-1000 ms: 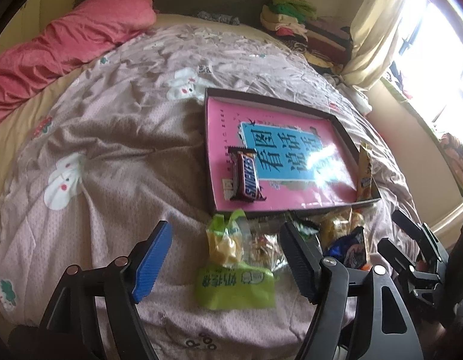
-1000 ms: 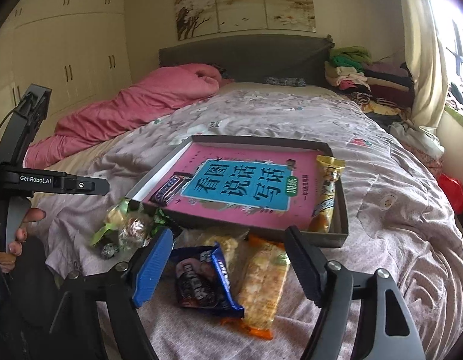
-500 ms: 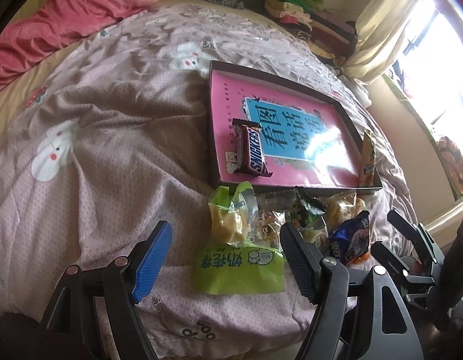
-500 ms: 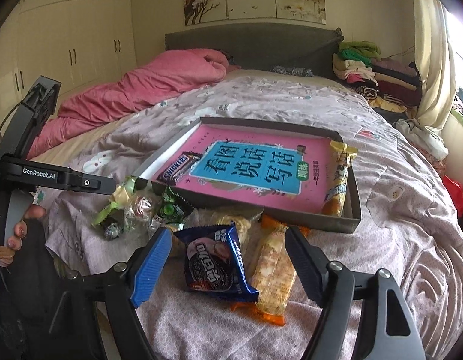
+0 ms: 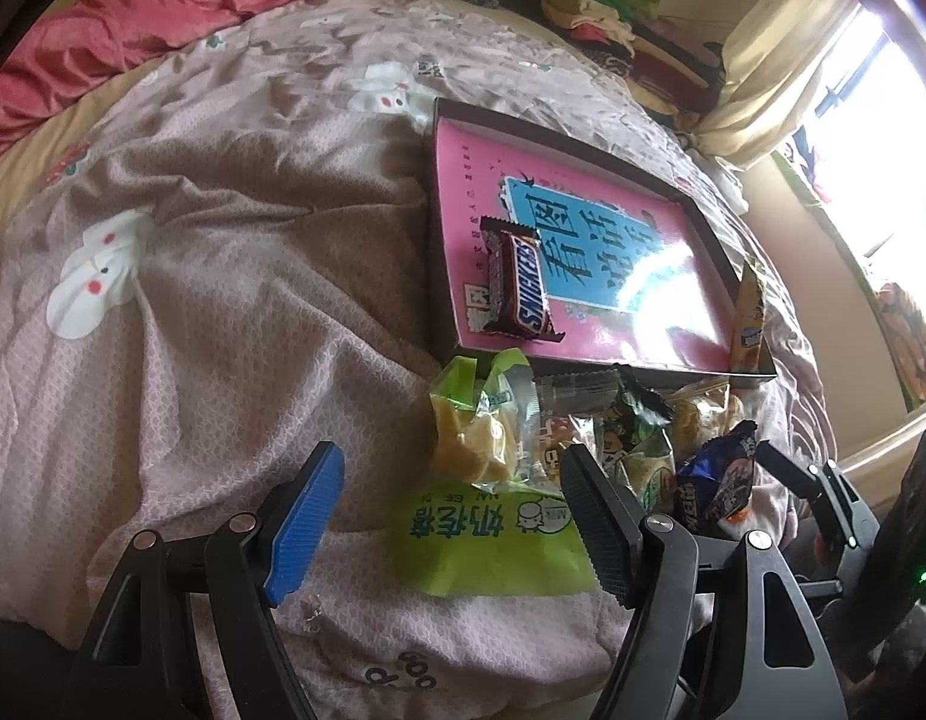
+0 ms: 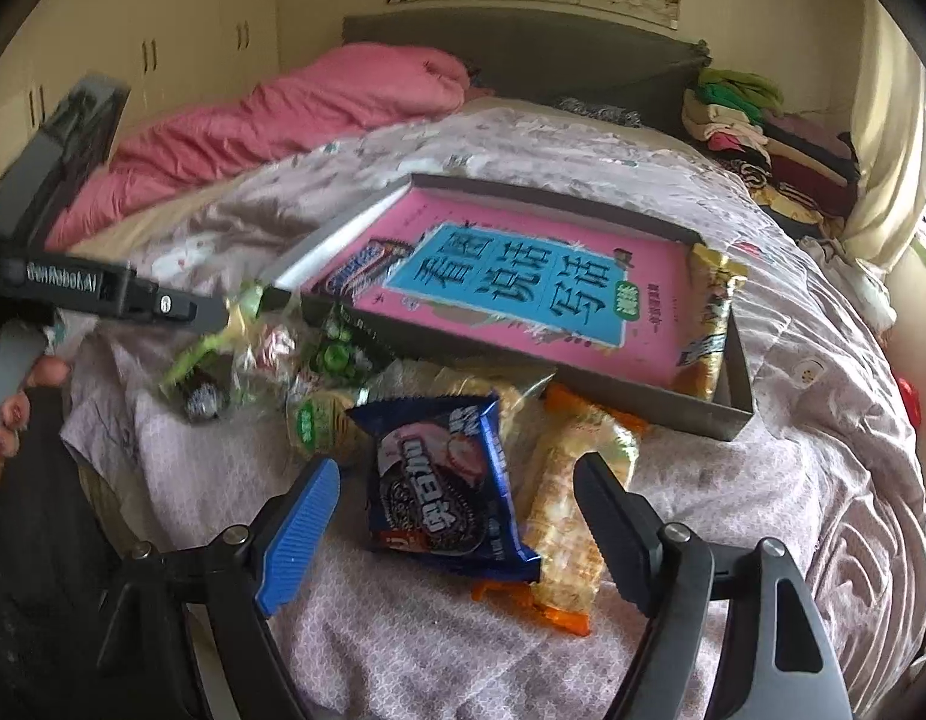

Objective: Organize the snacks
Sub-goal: 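Grasp the green-labelled snack bag with the left tool while the right tool grasps the blue cookie pack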

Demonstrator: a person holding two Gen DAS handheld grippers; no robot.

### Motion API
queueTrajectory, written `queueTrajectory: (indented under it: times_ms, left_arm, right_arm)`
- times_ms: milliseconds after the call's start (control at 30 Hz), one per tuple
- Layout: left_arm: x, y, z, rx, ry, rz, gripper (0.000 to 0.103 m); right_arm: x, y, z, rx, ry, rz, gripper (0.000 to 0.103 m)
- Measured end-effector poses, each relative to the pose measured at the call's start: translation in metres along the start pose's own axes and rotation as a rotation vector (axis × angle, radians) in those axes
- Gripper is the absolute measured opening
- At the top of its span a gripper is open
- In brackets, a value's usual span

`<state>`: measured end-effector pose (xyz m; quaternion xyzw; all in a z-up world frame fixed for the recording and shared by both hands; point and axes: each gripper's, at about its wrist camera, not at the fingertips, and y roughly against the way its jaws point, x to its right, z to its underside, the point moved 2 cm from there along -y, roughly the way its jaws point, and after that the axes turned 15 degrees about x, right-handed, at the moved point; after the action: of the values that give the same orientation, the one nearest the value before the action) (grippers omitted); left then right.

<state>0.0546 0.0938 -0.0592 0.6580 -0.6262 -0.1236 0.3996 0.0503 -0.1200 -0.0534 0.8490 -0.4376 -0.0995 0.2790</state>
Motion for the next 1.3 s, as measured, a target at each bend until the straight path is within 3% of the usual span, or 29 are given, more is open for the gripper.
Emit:
queueTrajectory:
  times_ms: [233, 433, 633, 800, 1000, 1300]
  left_arm:
    - [-0.008, -0.012, 0.002, -0.018, 0.047, 0.033, 0.076]
    - [-0.015, -0.019, 0.004, -0.029, 0.113, 0.085, 0.074]
    - [-0.013, -0.020, 0.004, -0.038, 0.147, 0.126, 0.060]
    - [-0.016, -0.025, 0.003, -0.052, 0.174, 0.147, 0.057]
    - [-0.020, -0.027, 0.005, -0.064, 0.204, 0.170, 0.053]
    - [-0.017, -0.023, 0.004, -0.054, 0.181, 0.176, 0.035]
  right_arm:
    - [-0.008, -0.013, 0.008, -0.062, 0.055, 0.021, 0.080]
    - [-0.008, -0.016, 0.009, -0.061, 0.065, 0.032, 0.080]
    - [-0.010, -0.020, 0.008, -0.055, 0.080, 0.032, 0.072]
    - [-0.012, -0.023, 0.008, -0.057, 0.074, 0.008, 0.053]
    - [-0.008, -0.022, 0.007, -0.050, 0.048, -0.001, 0.051]
    - [0.001, -0.011, 0.001, 0.000, -0.004, 0.001, 0.051]
